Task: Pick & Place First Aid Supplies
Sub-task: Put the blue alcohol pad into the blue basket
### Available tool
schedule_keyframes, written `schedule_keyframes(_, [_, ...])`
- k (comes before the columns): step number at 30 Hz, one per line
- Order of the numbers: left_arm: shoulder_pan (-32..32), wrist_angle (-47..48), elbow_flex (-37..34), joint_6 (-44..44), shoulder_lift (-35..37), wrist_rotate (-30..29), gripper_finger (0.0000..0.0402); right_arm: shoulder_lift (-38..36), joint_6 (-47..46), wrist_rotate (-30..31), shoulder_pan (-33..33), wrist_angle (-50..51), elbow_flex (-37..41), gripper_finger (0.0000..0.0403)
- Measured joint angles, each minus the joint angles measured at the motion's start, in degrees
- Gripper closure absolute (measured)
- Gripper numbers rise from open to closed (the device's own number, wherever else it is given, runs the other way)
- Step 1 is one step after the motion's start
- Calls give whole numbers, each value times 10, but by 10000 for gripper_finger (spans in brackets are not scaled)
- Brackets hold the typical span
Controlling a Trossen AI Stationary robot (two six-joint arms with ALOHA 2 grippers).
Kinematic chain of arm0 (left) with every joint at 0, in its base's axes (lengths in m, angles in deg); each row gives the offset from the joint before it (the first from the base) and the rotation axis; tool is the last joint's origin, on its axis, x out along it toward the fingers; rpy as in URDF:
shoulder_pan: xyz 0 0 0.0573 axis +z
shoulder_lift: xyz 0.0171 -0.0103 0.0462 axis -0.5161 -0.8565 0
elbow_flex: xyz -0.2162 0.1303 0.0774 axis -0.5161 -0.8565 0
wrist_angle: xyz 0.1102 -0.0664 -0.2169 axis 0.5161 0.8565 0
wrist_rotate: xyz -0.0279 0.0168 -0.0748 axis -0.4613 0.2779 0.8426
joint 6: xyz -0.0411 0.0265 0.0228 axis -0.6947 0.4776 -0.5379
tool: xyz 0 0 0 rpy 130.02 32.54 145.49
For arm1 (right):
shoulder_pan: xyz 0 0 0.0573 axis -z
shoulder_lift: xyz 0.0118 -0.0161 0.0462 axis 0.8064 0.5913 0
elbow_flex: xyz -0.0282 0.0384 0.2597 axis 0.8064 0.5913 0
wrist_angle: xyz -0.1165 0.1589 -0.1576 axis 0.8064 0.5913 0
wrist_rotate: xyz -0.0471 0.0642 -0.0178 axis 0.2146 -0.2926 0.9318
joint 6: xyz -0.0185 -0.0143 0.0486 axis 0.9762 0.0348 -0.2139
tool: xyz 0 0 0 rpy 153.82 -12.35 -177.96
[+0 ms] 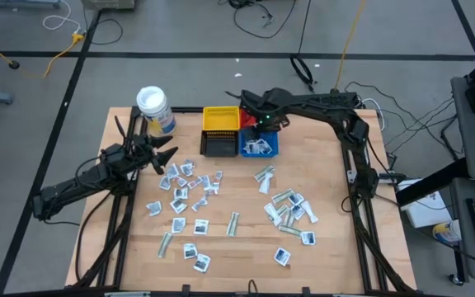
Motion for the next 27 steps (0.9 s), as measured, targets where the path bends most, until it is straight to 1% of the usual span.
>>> schedule_keyframes(4, [0, 0, 0, 0, 0, 0, 96, -1, -26, 31, 0, 25, 2, 179])
schedule_keyframes(6, [0, 0, 0, 0, 0, 0, 96, -18, -27, 40, -5, 14, 21, 179])
schedule_keyframes(12, [0, 0, 0, 0, 0, 0, 96, -130, -54, 38, -44, -59, 170, 179])
schedule_keyframes(16, [0, 0, 0, 0, 0, 0, 96, -204, -83, 39, -74, -77, 259, 179])
schedule_keyframes(21, [0, 0, 0, 0, 0, 0, 96, -275, -133, 38, -122, -91, 348, 179])
schedule_keyframes(27, [0, 0, 0, 0, 0, 0, 96, -345, -228, 37, -191, -95, 435, 179])
